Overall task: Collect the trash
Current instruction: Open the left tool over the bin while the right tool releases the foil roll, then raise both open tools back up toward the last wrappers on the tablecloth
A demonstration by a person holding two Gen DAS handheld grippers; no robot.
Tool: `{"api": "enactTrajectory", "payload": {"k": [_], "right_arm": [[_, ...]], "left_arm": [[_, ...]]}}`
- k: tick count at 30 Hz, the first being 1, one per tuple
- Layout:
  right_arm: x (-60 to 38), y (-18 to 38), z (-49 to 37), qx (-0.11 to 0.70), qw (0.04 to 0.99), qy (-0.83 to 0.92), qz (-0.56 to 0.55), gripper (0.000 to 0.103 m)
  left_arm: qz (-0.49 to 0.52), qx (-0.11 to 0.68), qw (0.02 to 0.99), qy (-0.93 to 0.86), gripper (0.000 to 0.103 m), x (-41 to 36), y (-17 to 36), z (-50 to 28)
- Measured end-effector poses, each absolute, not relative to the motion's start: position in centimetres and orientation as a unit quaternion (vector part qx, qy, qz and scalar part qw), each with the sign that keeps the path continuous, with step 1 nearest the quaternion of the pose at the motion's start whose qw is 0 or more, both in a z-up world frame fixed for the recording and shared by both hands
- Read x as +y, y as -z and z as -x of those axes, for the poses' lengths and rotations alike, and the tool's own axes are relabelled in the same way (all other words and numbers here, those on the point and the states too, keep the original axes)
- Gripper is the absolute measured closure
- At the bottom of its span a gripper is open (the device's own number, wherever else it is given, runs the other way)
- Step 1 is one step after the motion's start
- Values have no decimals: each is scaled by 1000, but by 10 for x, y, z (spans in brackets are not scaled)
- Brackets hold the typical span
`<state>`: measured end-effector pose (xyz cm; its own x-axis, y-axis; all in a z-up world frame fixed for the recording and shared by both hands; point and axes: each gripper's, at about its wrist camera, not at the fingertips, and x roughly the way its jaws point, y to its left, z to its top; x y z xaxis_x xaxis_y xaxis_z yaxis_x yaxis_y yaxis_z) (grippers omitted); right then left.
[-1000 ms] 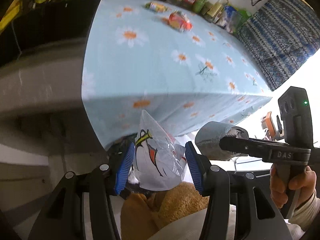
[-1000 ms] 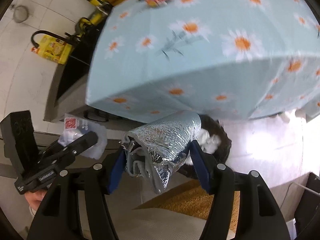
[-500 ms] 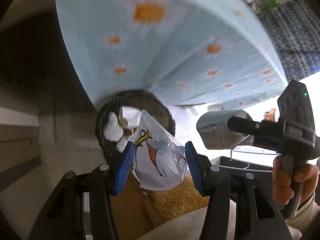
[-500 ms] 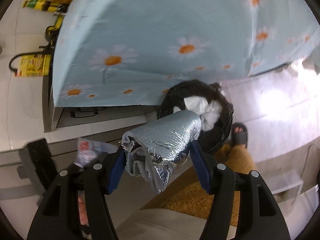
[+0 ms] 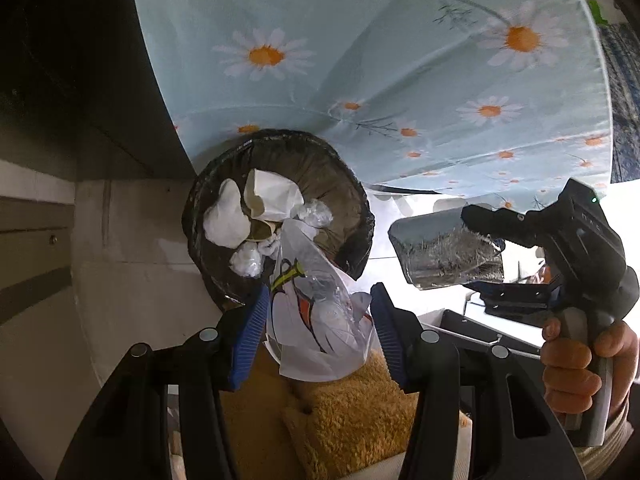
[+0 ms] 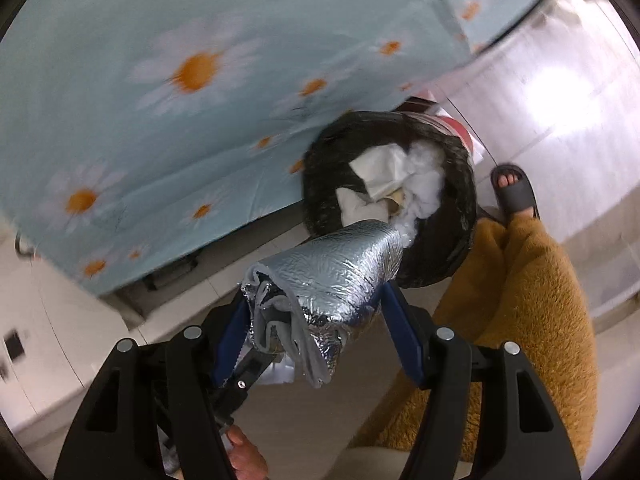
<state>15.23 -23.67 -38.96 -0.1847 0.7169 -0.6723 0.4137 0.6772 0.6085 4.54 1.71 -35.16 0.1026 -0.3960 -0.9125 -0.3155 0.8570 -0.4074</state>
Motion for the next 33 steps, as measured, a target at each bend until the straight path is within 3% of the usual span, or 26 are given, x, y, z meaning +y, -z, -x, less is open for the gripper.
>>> {"api": "enactTrajectory", "payload": {"k": [17,19,20,21,22,33], "right_arm": [[-239,437,-153,720,450,-94,-519,33],[-240,437,-155,715,448,-93,-528,31],[-240,438,-155,717,443,-91,-531,24],[-241,440,-155,718,436,-90,-535,17],[-241,444,-153,717,426,-88,-545,15],[-243,441,-146,730,411,-102,-537,15]], "left_arm": [[294,665,686,29,48,17,369,-56],[303,669,678,37,36,17,371,-57],[300,670,679,33,27,18,371,-57],[301,667,680,34,27,19,370,-57],[305,666,680,41,27,19,370,-57],[300,671,677,33,27,24,367,-59]]}}
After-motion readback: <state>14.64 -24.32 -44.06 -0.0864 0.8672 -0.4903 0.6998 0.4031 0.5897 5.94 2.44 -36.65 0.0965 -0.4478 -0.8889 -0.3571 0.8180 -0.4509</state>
